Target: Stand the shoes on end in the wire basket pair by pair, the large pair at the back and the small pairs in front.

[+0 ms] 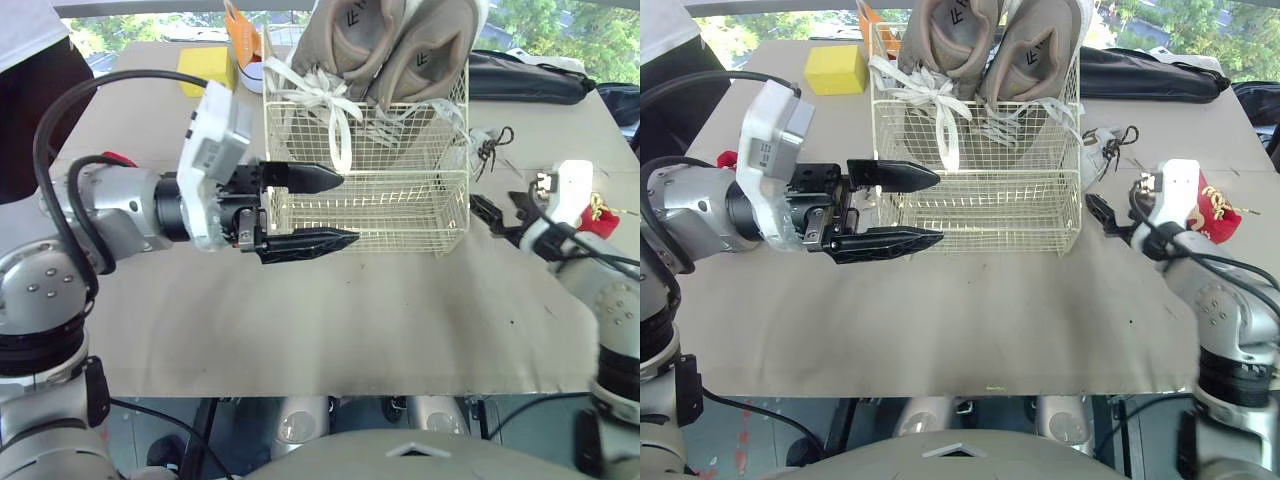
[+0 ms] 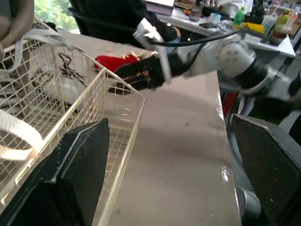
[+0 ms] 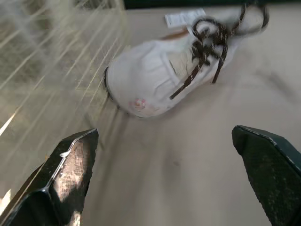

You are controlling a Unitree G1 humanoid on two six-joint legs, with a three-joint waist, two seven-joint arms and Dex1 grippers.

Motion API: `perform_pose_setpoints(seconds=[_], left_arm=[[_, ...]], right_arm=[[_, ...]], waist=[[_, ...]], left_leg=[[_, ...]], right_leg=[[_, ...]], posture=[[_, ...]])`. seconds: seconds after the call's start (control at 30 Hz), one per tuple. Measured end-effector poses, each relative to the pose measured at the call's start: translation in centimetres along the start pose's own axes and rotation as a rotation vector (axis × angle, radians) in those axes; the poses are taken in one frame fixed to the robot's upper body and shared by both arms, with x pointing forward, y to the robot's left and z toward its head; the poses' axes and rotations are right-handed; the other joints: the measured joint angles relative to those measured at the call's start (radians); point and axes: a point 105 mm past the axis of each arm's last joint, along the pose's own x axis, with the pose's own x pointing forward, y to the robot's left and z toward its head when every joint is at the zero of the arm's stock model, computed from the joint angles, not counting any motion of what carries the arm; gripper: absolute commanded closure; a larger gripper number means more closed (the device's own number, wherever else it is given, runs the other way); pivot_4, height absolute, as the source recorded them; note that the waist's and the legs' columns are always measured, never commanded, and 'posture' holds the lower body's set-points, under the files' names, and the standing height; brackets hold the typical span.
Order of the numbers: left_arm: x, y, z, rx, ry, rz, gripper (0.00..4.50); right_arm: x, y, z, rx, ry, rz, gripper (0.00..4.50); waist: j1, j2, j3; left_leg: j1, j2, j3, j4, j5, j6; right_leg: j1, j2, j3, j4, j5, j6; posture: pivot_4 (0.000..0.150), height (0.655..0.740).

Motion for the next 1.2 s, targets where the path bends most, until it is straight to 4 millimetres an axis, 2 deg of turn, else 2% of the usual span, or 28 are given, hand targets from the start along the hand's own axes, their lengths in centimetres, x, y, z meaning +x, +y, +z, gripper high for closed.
perform_pose_setpoints(seconds=[0.1,0.2,0.33,0.47,0.6,0.67,0.87,0.97,1.07,1.2], left_arm=[[0.0,0.2,-0.2,-0.007,-0.001,0.014,0.06],[0.6,0.3,0.3,0.007,-0.042,0.046,0.06],[1.1,-0.1,1.1,0.075,-0.049,0.071,0.06],[1.6,1.1,1.9,0.124,-0.032,0.159,0.06],[2.0,1.2,5.0,0.215,-0.048,0.151,0.06],[1.5,1.3,6.4,0.244,0.028,0.152,0.06],[1.6,2.0,6.6,0.137,0.148,0.099,0.06],[1.8,1.9,6.9,0.142,0.148,0.073,0.00],[2.5,1.4,6.8,0.146,0.115,0.005,0.00],[2.5,1.5,5.7,0.127,0.098,-0.023,0.00]], right_arm=[[1.2,0.8,0.1,0.148,-0.007,0.001,0.00],[2.4,0.7,0.6,0.256,0.001,-0.020,0.00],[3.8,0.3,1.2,0.313,0.017,-0.056,0.00],[4.8,0.0,1.3,0.351,0.032,-0.079,0.00],[5.9,0.8,0.9,0.408,0.035,-0.075,0.00],[6.6,1.4,1.0,0.440,0.026,-0.075,0.00],[7.3,0.8,0.7,0.444,0.018,-0.126,0.00],[7.6,0.8,1.0,0.439,0.008,-0.137,0.75],[8.0,1.4,1.1,0.449,0.007,-0.123,2.12],[8.1,1.7,0.7,0.460,0.031,-0.093,3.97]], waist=[[0.003,0.000,0.000],[0.001,0.000,0.000],[-0.001,0.000,0.000],[0.000,0.000,0.000],[-0.004,0.000,0.000],[-0.012,0.001,0.000],[-0.026,0.002,0.000],[-0.028,0.002,0.000],[-0.028,0.002,0.000],[-0.038,0.002,0.000]], left_leg=[[-0.003,0.000,0.000,-0.001,0.000,0.000],[-0.005,-0.001,0.001,-0.001,0.000,0.000],[-0.004,-0.001,0.002,-0.001,0.000,0.000],[-0.003,-0.001,0.002,-0.001,0.000,0.000],[-0.004,-0.002,0.002,-0.002,0.000,0.000],[-0.004,-0.002,0.003,-0.002,0.000,0.000],[-0.004,-0.001,0.004,-0.003,0.000,0.000],[-0.004,-0.001,0.004,-0.003,0.000,0.000],[-0.004,-0.001,0.004,-0.003,0.000,0.000],[-0.003,0.000,0.005,-0.004,0.000,0.000]], right_leg=[[-0.002,0.000,0.000,-0.001,0.000,0.000],[-0.003,-0.001,0.001,-0.002,0.000,0.000],[-0.004,0.000,0.003,-0.001,0.000,0.000],[-0.004,0.001,0.003,0.000,0.000,0.000],[-0.004,0.001,0.004,-0.001,0.000,0.000],[-0.005,0.001,0.005,-0.001,0.000,0.001],[-0.005,0.001,0.007,0.000,0.000,0.001],[-0.006,0.001,0.007,-0.001,0.000,0.001],[-0.006,0.001,0.007,-0.001,0.000,0.001],[-0.006,0.001,0.008,0.000,0.000,0.001]], posture=[[0.150,0.7400],[0.150,0.7400],[0.150,0.7400],[0.150,0.7400],[0.150,0.7400],[0.150,0.7400],[0.150,0.7400],[0.150,0.7400],[0.150,0.7400],[0.150,0.7400]])
